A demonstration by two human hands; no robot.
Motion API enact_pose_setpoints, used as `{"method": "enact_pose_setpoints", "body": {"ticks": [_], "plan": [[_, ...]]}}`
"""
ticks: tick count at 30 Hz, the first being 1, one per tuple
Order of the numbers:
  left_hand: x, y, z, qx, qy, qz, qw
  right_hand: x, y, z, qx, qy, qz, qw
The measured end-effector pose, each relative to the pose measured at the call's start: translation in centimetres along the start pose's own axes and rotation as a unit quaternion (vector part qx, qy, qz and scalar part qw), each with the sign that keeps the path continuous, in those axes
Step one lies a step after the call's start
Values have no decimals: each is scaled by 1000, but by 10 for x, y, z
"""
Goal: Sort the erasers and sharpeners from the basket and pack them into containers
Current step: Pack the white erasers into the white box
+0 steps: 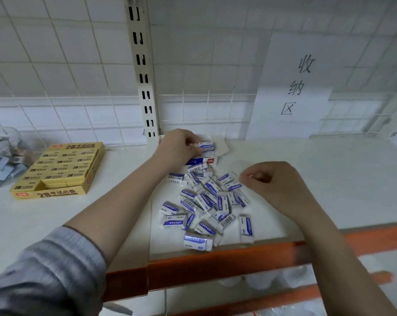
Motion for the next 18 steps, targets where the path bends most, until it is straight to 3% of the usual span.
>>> {"method": "enact_pose_setpoints", "body": {"ticks": [6,13,18], "plan": [[11,16,1,53,-15,12,998,-25,0,-17,14,21,-22,999],[22,17,2,69,-30,83,994,-26,3,-17,6,21,-18,1000],[24,16,0,86,-27,68,994,-25,4,-16,7,18,-17,1000]]}}
Point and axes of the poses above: each hand's wrist, its own x-axis towards the middle knuckle, its own y-axis out of the palm, z = x × y, the point moved 7 cm from there along x, towards the middle knuckle, and after that the axes turned 2 degrees about -x, right-handed, at the moved point
